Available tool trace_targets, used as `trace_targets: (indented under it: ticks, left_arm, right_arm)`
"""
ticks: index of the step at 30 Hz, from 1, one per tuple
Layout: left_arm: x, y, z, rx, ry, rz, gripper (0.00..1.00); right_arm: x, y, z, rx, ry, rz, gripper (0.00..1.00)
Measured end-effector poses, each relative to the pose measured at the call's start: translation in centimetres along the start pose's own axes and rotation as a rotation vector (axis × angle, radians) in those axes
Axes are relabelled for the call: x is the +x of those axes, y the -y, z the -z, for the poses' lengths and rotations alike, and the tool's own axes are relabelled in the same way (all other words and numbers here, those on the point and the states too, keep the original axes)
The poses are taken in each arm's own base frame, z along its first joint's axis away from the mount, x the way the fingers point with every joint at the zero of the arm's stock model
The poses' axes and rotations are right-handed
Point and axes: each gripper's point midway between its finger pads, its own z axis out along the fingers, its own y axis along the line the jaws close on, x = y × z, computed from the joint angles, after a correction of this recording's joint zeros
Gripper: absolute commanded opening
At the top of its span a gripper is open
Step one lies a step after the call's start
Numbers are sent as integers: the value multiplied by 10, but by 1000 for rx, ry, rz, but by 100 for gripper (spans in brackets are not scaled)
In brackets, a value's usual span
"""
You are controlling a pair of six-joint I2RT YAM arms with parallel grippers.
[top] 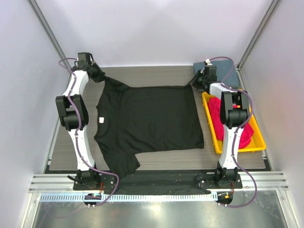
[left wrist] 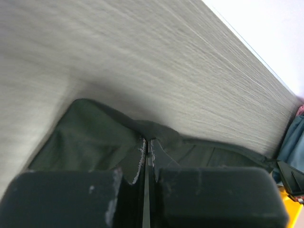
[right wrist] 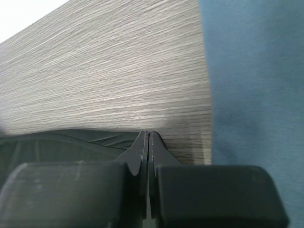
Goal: Fold and stack the t-shirts
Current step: Fold the tshirt
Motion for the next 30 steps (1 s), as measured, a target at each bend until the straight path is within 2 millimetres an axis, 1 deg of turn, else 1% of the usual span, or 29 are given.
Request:
trace_targets:
  ticks: [3, 5, 8, 12, 16, 21, 30]
  left_arm:
    - [-2, -7, 19, -21, -6, 16, 0]
    - [0, -9, 31, -29, -10, 23, 0]
    - [5, -11, 47, -41, -20, 32, 0]
    - [15, -15, 61, -58, -45, 44, 0]
    - [31, -22, 71, -80, -84, 55, 0]
    - [55, -33, 90, -114, -137, 56, 0]
    - [86, -45, 123, -148, -177, 46, 0]
  right_arm:
    - [1, 2, 3, 7, -3, -2, 1]
    - [4, 2, 9, 17, -10, -5, 1]
    - [1, 1, 20, 34, -11, -4, 1]
    - [-9, -5, 34, 34, 8, 7, 1]
    - [-7, -7, 48, 39, 2, 12, 1]
    - [9, 0, 64, 73, -36, 11, 1]
    - [47, 18, 82, 132, -123, 3, 1]
